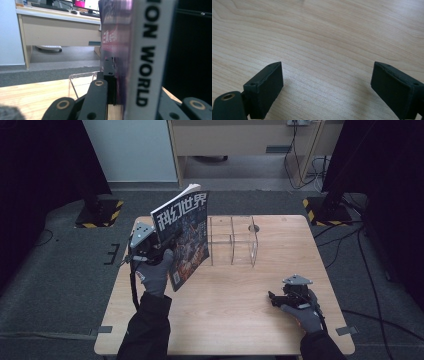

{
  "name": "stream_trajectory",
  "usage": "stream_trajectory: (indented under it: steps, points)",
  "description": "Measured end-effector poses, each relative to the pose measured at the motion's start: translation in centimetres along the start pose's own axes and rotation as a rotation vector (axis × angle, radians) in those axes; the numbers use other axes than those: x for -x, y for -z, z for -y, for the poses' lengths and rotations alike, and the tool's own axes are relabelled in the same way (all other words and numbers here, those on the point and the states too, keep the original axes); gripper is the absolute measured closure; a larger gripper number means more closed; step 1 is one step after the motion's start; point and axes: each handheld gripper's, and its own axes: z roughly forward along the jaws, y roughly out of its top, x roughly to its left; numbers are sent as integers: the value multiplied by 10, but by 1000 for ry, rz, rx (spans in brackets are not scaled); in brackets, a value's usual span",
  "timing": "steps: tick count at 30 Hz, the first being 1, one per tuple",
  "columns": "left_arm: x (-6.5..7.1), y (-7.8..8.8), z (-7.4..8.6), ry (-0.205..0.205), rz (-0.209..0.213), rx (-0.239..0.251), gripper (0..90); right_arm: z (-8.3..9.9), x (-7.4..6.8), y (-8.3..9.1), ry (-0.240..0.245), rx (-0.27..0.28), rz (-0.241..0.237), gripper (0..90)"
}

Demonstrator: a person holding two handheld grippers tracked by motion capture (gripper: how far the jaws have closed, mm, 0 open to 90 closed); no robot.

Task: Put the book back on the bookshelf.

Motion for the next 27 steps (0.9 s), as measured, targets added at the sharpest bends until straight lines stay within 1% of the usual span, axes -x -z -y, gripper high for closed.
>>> stream_trajectory:
  steps: [1, 2, 3, 5, 6, 7, 8, 9, 15, 19, 23, 25, 27]
  points:
    - [0, -2, 0, 1, -3, -1, 820, 1, -1, -2, 0, -4, -4, 104]
    - [-1, -7, 1, 3, -16, 4, 820, 0, -1, -2, -1, -3, -10, 104]
    - [-1, -7, 1, 3, -16, 4, 819, 0, -1, -2, -1, -3, -10, 104]
    - [-2, -14, 3, 5, -38, 8, 819, 1, -1, -3, -8, -3, -13, 104]
    - [-1, -16, 3, 2, -48, 8, 819, 1, -1, -3, -12, -1, -16, 104]
    - [-1, -16, 3, 2, -48, 8, 819, 1, -1, -3, -12, -1, -16, 104]
    - [-1, -18, 3, -6, -54, 4, 819, 1, 0, -3, -14, 3, -19, 104]
    - [-1, -19, 3, -8, -57, 5, 819, 2, 0, -4, -36, 2, -28, 106]
    - [-4, -30, 3, 6, -67, 14, 819, 2, 0, -4, -37, 2, -27, 105]
    - [-6, -37, 6, 17, -65, 22, 819, 2, 0, -4, -40, -1, -31, 97]
    - [-9, -43, 7, 21, -85, 32, 819, 2, -1, -4, -34, -1, -32, 83]
    - [-10, -45, 6, 16, -104, 42, 819, 2, -1, -5, -33, -4, -34, 72]
    - [-11, -47, 6, 1, -121, 39, 819, 1, -1, -5, -28, -6, -34, 64]
